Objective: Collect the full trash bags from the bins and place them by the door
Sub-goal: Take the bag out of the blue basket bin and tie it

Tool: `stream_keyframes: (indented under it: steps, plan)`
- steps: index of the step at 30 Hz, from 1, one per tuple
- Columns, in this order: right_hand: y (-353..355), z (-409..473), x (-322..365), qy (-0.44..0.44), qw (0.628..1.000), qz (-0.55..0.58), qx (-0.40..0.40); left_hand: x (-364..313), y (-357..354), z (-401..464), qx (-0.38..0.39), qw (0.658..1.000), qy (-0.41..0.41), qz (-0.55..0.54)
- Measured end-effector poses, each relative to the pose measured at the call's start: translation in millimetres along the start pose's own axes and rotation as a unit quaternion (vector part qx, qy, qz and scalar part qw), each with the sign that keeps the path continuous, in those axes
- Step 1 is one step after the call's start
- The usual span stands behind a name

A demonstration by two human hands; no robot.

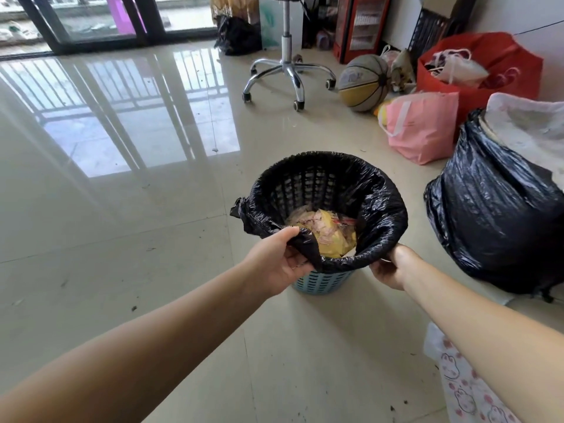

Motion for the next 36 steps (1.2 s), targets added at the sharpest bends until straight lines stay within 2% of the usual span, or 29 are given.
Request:
stream_keyframes:
  steps: [4, 8, 16, 18, 19, 21, 23, 25, 29, 30, 32, 34, 36]
  plan:
    - [3.5, -0.7, 8.6, 0.047, 0.998, 0.037, -0.011, -0.9, -16.8, 0.3, 0.031, 0.999, -0.003, 0.021]
    - [6.2, -3.5, 9.9, 0.045, 0.999, 0.01, 0.011, 13.3, -34.4, 1.5, 0.052, 0.995, 0.013, -0.089]
    - [-32.7, -41.0, -25.0, -0.102, 0.979, -0.048, 0.168, 21.7, -51.7, 15.7, 0.063, 0.987, -0.007, -0.147]
    - [-35.5, -56.7, -33.3, -0.134, 0.966, -0.119, 0.187, 18.1, -56.4, 18.8, 0.067, 0.985, -0.016, -0.161]
    - [-31.4, -65.6, -32.6, -0.143, 0.954, -0.2, 0.174, 16.7, -57.9, 19.8, 0.067, 0.984, -0.019, -0.163]
    - [-19.8, -76.4, -7.3, -0.096, 0.897, -0.416, 0.116, 14.1, -58.7, 21.6, 0.064, 0.985, -0.02, -0.156]
    - [-26.9, -85.7, 41.0, 0.068, 0.815, -0.573, 0.056, 10.5, -56.8, 22.7, 0.057, 0.988, -0.02, -0.139]
    - [-47.9, -102.2, 66.5, 0.2, 0.743, -0.638, 0.027, 6.3, -54.4, 22.6, 0.051, 0.991, -0.021, -0.119]
    - [-93.6, -109.6, 52.4, 0.278, 0.578, -0.767, -0.028, -0.2, -49.5, 18.3, 0.058, 0.996, -0.009, -0.07]
    - [-97.2, -109.1, 55.9, 0.296, 0.55, -0.779, -0.057, -3.1, -45.7, 17.0, 0.055, 0.997, -0.009, -0.055]
    - [-89.6, -107.5, 75.0, 0.322, 0.529, -0.778, -0.107, -13.9, -35.8, 12.9, 0.045, 0.999, -0.022, -0.022]
    - [-65.0, -100.2, 92.2, 0.317, 0.529, -0.773, -0.151, -28.4, -18.7, 9.2, 0.021, 0.999, -0.048, -0.005]
    - [-29.6, -94.1, 105.1, 0.292, 0.569, -0.745, -0.187, -40.8, 0.6, 6.0, -0.011, 0.998, -0.063, -0.003]
Point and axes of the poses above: each hand's wrist, its own z-axis towards the middle knuckle, its own y-axis out of the back of the hand, x = y × z, the point moved 10 cm from there along z, towards the middle knuckle, and after that the axes turned 14 degrees about x, right-handed, at the moved point
